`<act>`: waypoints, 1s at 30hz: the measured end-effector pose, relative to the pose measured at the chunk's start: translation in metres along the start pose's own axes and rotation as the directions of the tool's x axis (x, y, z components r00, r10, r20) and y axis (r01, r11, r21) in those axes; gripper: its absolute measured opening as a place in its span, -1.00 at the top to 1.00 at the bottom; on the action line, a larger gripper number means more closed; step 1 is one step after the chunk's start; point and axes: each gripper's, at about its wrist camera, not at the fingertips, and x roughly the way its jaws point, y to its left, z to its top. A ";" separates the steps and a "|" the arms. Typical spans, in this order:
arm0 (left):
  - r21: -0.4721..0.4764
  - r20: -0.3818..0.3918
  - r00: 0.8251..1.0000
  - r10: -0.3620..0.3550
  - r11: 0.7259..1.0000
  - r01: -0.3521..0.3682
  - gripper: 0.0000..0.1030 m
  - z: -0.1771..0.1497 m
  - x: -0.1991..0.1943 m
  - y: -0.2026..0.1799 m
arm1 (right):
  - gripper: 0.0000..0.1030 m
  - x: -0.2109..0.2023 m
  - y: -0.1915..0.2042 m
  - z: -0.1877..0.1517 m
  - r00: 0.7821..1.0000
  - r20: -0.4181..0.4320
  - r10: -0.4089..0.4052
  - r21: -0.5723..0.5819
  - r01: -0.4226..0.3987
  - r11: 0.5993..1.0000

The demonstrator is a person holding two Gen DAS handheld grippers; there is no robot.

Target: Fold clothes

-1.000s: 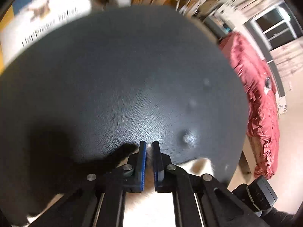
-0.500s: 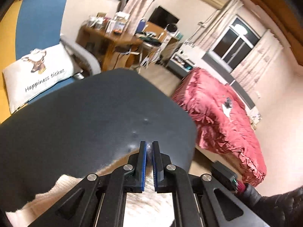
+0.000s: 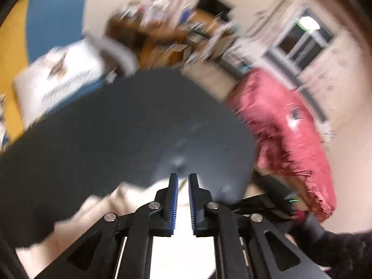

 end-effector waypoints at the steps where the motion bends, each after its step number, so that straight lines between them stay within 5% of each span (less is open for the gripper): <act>1: -0.044 -0.026 1.000 -0.008 0.999 0.007 0.65 -0.005 0.009 0.010 | -0.47 0.001 -0.002 -0.002 1.000 0.009 0.008 0.009 -0.008 1.000; 4: -0.196 -0.099 0.994 -0.044 0.980 0.023 0.58 -0.021 0.033 0.043 | -0.47 0.004 -0.006 -0.004 0.999 0.033 0.030 0.033 -0.031 0.999; 9: -0.344 -0.095 0.986 -0.135 0.934 0.095 0.52 -0.033 0.058 0.066 | -0.47 0.005 -0.012 -0.001 0.997 0.045 0.067 0.053 -0.069 0.996; 14: -0.195 -0.111 0.989 -0.095 0.978 0.072 0.51 -0.035 0.084 0.029 | -0.47 0.001 -0.008 0.001 0.989 0.052 0.135 0.065 -0.138 0.988; 18: -0.051 -0.123 0.989 -0.088 0.995 0.083 0.51 -0.042 0.090 -0.009 | -0.59 0.002 -0.008 -0.005 0.958 -0.005 0.286 0.084 -0.284 0.955; 23: -0.061 -0.104 0.991 -0.085 0.995 0.079 0.51 -0.057 0.085 -0.013 | -0.68 0.026 -0.004 0.002 0.956 -0.076 0.283 0.091 -0.276 0.957; 27: -0.020 -0.056 0.994 -0.090 0.996 0.089 0.50 -0.082 0.072 -0.017 | -0.68 0.007 0.031 0.010 0.925 -0.095 0.368 -0.018 -0.371 0.928; 30: -0.003 -0.063 0.992 -0.109 0.994 0.109 0.50 -0.101 0.076 -0.015 | -0.68 0.006 0.048 -0.001 0.920 -0.226 0.321 -0.093 -0.349 0.933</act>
